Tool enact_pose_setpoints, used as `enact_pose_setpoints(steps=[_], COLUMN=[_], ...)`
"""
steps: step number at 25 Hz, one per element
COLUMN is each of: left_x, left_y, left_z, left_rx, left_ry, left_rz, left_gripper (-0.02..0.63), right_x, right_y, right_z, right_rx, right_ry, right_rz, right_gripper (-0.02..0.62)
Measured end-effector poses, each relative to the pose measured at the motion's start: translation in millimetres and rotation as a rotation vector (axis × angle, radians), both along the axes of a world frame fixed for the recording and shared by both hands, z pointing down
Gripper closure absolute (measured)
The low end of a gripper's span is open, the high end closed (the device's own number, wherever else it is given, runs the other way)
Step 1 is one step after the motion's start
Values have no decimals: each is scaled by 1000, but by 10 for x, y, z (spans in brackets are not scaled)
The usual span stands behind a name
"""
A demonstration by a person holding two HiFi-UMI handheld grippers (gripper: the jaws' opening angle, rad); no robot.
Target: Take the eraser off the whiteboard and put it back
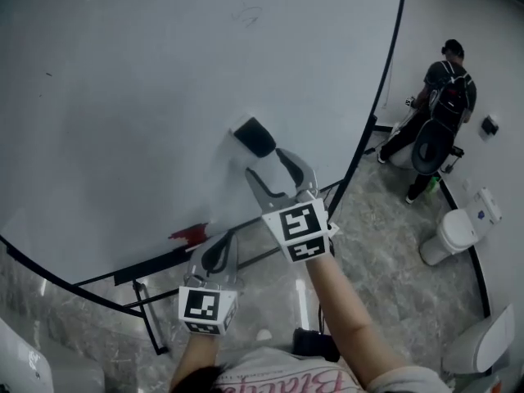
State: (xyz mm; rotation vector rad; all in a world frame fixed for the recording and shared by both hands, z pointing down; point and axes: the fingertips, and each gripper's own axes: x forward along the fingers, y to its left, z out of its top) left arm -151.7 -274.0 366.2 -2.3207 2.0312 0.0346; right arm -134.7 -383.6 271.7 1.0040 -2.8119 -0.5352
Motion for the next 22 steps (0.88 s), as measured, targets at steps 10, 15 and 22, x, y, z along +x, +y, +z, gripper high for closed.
enact_pose_setpoints(steps=[10,15,22], left_x=[-146,-213,-220], left_y=[-333,-382,-412], left_z=[51,-13,-60], left_rx=[-4,8,9], left_ry=[3,-4,-21], left_rz=[-60,-63,-30], left_gripper=[606,606,606], right_x=[-330,-371,-338], right_y=[-496,-505,-480], right_z=[-82,-84,-85], right_rx=[87,130,123], right_ry=[97,125,91], right_rz=[17,34,49], right_gripper=[298,355,365])
